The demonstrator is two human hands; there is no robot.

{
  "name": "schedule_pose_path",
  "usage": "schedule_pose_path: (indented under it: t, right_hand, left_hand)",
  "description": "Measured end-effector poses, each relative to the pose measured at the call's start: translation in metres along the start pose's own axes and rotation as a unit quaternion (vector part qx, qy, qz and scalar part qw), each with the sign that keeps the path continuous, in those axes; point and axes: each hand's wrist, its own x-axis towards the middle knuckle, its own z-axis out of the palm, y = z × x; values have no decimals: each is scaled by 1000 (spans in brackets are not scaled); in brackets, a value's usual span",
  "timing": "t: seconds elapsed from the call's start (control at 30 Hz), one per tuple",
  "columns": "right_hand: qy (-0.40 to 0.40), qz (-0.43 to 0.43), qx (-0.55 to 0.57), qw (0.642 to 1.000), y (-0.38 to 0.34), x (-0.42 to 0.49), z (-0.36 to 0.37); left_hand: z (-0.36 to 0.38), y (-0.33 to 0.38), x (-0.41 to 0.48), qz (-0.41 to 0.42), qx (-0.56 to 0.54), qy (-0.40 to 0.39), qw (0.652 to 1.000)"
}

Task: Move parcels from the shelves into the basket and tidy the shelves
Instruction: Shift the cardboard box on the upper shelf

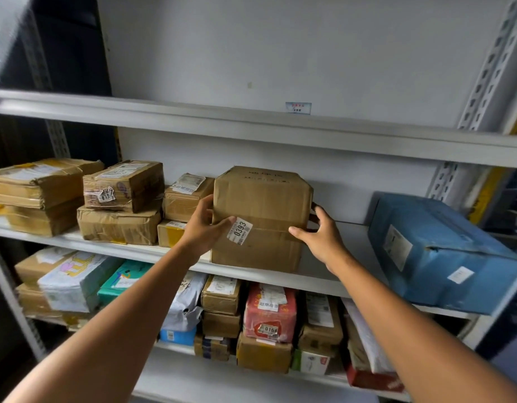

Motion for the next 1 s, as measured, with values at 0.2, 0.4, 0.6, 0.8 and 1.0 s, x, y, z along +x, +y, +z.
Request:
schedule_pose_path:
  t: [0.2, 0.4, 0.6, 0.8, 1.0]
  right_hand:
    - [-27, 16, 51, 998, 3, -20, -20]
    - [7, 10, 57, 998, 9, -35, -38]
    - [34, 15, 77, 996, 9, -43, -56]
    - [35, 29, 115, 992, 6, -45, -78]
    - [19, 48, 179, 982, 6, -47, -98]
  left_hand:
    - [16, 6, -21, -4, -17, -49, 999]
    - [23, 14, -30, -8, -35, -73, 997]
    - [28, 32, -33, 7, -1, -88, 996]
    - [40, 44, -38, 49, 37, -103, 993]
    - [51, 57, -44, 70, 54, -115, 989]
